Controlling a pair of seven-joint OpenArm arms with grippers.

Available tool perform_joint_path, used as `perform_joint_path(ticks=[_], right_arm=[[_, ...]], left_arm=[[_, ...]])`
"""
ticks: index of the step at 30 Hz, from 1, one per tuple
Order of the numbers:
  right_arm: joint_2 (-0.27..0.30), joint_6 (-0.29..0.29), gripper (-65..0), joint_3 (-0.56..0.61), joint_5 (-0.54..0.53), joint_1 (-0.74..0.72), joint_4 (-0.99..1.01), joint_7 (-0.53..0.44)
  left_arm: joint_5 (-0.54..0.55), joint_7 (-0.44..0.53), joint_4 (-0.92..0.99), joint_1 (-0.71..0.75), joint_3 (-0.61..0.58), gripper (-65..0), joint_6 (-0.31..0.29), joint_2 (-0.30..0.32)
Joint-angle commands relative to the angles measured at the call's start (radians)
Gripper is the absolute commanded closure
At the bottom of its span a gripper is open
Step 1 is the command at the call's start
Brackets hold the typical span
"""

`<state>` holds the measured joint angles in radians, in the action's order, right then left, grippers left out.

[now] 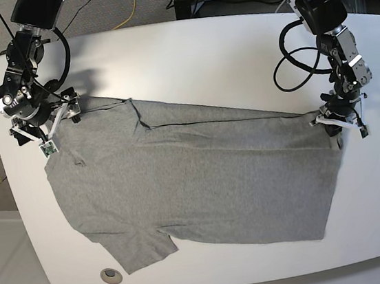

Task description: Fold the T-shirt properly

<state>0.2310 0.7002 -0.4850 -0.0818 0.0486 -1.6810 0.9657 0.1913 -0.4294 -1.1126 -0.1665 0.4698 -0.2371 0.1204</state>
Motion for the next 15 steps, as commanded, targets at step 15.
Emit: perform_joint_path(ticks=[15], right_arm=[[0.008, -0.002, -57.2, -0.264, -0.022, -0.014, -0.017, -0.014]], left_arm=[[-0.009, -0.015, -0.008, -0.011, 0.004, -1.0, 0.003, 0.011]])
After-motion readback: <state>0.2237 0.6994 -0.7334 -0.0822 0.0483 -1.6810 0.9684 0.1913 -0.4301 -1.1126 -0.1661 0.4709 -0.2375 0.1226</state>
